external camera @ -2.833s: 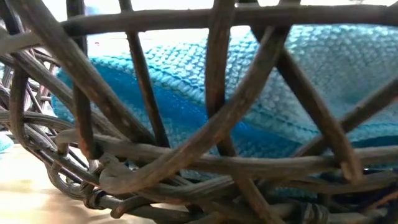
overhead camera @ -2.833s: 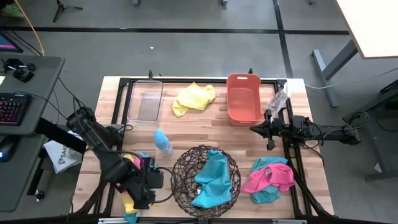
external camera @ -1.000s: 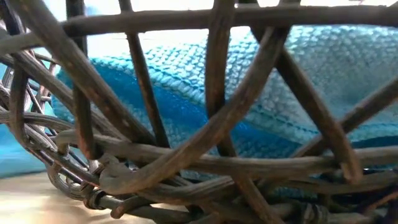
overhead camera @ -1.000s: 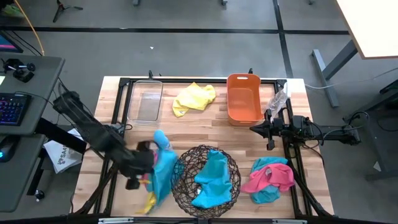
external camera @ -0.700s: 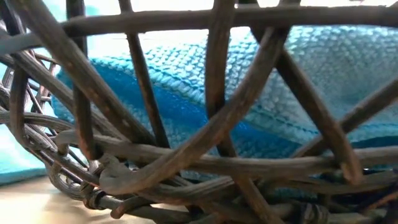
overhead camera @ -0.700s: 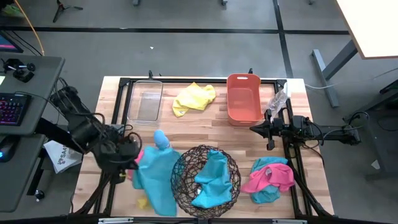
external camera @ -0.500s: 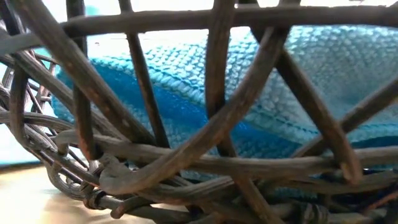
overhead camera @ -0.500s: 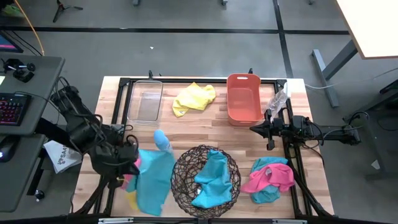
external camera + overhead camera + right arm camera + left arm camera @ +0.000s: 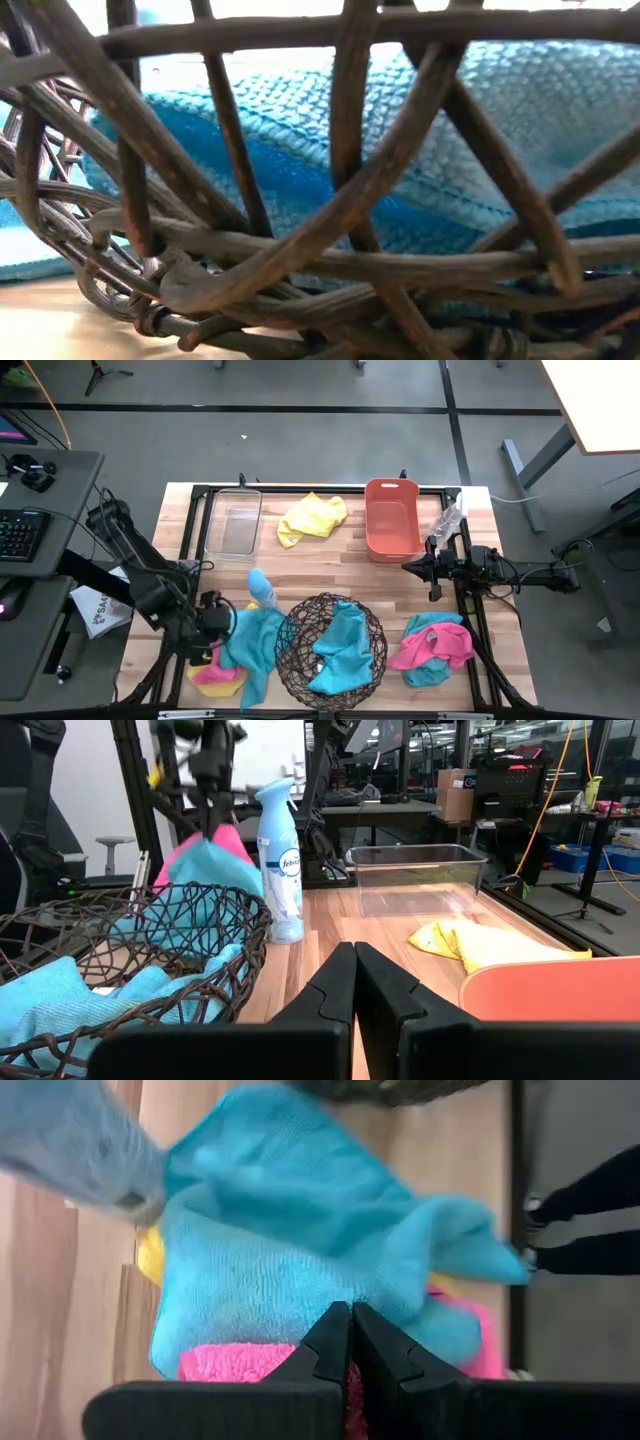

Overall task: Sort microfiber towel by color & place in baskets
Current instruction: Put the right blue towel into the wooden basket

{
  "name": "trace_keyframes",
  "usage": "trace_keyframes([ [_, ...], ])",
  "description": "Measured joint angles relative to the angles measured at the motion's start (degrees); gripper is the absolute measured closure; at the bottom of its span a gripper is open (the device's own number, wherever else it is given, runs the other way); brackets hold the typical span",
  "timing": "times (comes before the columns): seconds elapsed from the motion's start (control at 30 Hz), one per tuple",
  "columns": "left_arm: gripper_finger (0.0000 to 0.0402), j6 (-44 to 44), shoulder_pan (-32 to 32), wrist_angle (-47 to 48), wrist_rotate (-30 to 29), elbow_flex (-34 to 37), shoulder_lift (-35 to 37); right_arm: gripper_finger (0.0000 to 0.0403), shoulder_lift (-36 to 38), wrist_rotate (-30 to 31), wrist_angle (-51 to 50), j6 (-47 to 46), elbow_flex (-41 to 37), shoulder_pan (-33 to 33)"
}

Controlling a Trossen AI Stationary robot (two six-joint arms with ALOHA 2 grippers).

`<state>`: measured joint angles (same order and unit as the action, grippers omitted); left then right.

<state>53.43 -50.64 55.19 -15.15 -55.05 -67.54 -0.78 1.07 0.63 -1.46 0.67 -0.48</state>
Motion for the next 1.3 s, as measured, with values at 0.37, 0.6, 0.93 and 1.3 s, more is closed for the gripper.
trace_keyframes([
  [0.37, 0.0401, 9.93, 0.38, -5.92, 9.73, 11.94, -4.24, 0.0402, 0.00, 0.00, 0.00, 0.00, 0.00, 0.00],
  [0.6, 0.0351, 7.95, 3.64, -5.12, 12.30, 8.21, -3.72, 0.0402, 0.00, 0.01, 0.00, 0.00, 0.00, -0.01],
  [0.93, 0.0229, -8.46, 5.78, -3.40, 12.46, 4.18, -4.16, 0.0402, -0.01, 0.00, 0.00, 0.01, 0.00, 0.00],
  [1.3, 0.0168, -21.78, 6.31, -2.54, 14.45, 4.18, -14.70, 0.0402, 0.00, 0.00, -0.01, -0.01, 0.00, 0.01],
])
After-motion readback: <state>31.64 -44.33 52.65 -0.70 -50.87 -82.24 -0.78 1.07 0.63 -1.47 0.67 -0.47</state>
